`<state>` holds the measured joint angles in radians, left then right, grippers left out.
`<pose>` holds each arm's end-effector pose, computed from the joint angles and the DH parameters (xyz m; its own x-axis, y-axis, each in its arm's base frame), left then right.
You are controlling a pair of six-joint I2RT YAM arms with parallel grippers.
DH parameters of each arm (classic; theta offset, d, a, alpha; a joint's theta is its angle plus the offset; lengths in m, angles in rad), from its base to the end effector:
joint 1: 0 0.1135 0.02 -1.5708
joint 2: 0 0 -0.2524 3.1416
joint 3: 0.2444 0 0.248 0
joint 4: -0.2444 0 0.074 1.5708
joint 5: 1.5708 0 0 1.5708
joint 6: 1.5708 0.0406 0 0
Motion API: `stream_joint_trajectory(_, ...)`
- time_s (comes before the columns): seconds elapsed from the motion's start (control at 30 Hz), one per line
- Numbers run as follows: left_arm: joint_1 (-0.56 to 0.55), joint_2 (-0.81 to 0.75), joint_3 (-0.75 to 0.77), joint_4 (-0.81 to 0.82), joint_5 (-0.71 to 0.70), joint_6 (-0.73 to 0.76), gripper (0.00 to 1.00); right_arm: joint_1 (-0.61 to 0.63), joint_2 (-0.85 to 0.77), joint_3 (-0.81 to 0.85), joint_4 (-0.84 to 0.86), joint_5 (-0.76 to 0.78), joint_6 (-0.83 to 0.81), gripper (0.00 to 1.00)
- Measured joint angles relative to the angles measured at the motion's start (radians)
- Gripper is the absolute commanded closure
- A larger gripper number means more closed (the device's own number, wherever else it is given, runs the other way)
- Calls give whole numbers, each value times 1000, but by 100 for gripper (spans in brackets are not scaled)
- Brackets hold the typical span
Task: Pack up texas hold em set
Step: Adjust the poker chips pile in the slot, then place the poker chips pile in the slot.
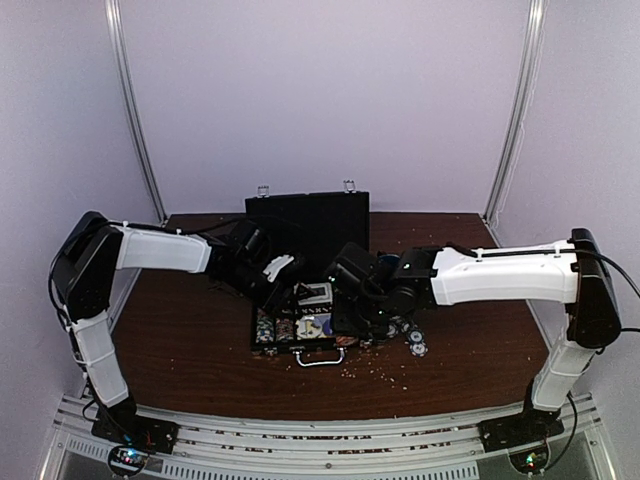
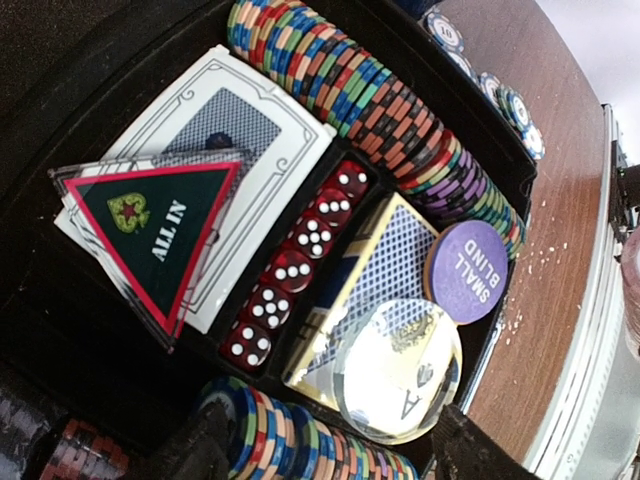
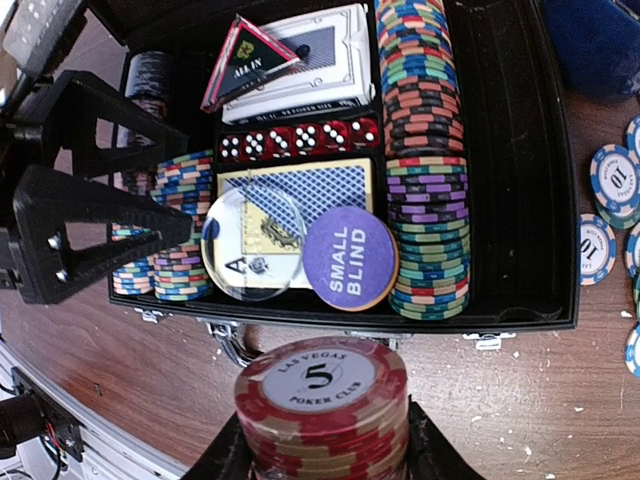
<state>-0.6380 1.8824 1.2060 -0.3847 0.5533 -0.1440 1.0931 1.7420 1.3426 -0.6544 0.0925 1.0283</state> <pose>0.2890 -0.2408 0.1552 -0.7962 0.4384 -0.4170 0.6047 0.5998 -0.5240 0.1709 0.3220 0.2245 -0.9457 0.0282 -0.3240 -0.1034 0.9184 0.3819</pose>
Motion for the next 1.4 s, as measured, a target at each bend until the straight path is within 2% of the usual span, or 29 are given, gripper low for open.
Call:
stream_joint_trajectory(0.63, -40, -129, -35, -15, -95, -42, 27, -48, 186, 244, 30, 47, -5, 69)
stream_joint_trajectory(0.97, -34, -364, -176, 55, -280, -136, 23, -85, 269, 372, 34, 51, -37, 69)
stream_joint_trajectory(1.17, 20, -507, -250, 97, -383, -176, 22, -102, 395, 526, 30, 54, -70, 70)
stream_joint_trajectory(1.4, 115, -602, -327, 88, -420, -208, 22, -124, 546, 698, 32, 37, -100, 70)
